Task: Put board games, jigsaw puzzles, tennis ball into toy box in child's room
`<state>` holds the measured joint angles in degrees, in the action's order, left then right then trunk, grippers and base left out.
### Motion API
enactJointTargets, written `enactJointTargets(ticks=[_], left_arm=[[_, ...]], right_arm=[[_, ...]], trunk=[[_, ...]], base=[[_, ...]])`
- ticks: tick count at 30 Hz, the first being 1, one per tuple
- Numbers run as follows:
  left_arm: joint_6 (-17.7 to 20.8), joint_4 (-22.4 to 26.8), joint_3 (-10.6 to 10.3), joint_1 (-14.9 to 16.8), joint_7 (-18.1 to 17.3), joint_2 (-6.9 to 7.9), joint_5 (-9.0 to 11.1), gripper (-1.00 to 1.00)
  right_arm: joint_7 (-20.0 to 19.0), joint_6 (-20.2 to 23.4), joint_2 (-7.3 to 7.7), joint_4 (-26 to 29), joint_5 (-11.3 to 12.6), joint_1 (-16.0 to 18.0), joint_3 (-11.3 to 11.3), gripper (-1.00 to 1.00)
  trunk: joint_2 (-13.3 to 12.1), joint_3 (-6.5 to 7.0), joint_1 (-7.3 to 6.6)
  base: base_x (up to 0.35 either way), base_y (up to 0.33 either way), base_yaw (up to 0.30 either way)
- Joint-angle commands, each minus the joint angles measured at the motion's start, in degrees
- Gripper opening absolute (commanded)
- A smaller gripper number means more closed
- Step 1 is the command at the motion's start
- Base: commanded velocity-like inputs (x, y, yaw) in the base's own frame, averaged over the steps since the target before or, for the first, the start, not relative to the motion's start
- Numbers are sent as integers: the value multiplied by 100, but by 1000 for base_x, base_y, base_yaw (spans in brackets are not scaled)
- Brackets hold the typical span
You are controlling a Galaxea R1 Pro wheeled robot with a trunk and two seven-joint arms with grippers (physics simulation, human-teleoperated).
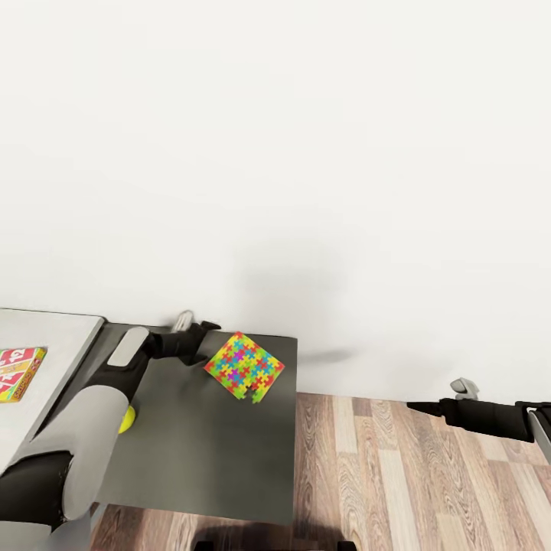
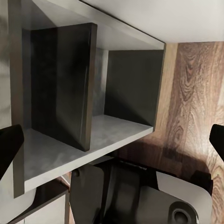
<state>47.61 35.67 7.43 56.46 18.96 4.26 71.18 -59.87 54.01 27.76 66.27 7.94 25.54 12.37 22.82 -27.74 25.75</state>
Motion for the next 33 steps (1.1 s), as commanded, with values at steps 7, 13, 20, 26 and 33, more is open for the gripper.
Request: enactJointTargets(ticks=[7, 13, 20, 26, 33], left_arm=[[20, 201, 19, 0, 93, -143, 60, 100], [20, 297, 21, -2, 237, -265, 66, 100], [21, 364, 22, -10, 304, -320, 69, 100], [25, 395, 22, -24, 328, -340, 71, 100], [21, 402, 22, -28, 333, -390, 71, 100]], right_arm=[[-7, 31, 6, 0, 14, 3, 2, 100], [-7, 31, 9, 0, 14, 3, 2, 100], [-7, 31, -9, 0, 14, 3, 2, 100], [-7, 31, 7, 0, 19, 5, 4, 100], [-7, 31, 7, 0, 18, 6, 3, 100]], trunk=[[10, -8, 3], [10, -8, 3], [10, -8, 3], [10, -8, 3], [10, -8, 3]], base=[[0, 0, -21], [0, 0, -60], [0, 0, -61], [0, 0, -102], [0, 0, -195]])
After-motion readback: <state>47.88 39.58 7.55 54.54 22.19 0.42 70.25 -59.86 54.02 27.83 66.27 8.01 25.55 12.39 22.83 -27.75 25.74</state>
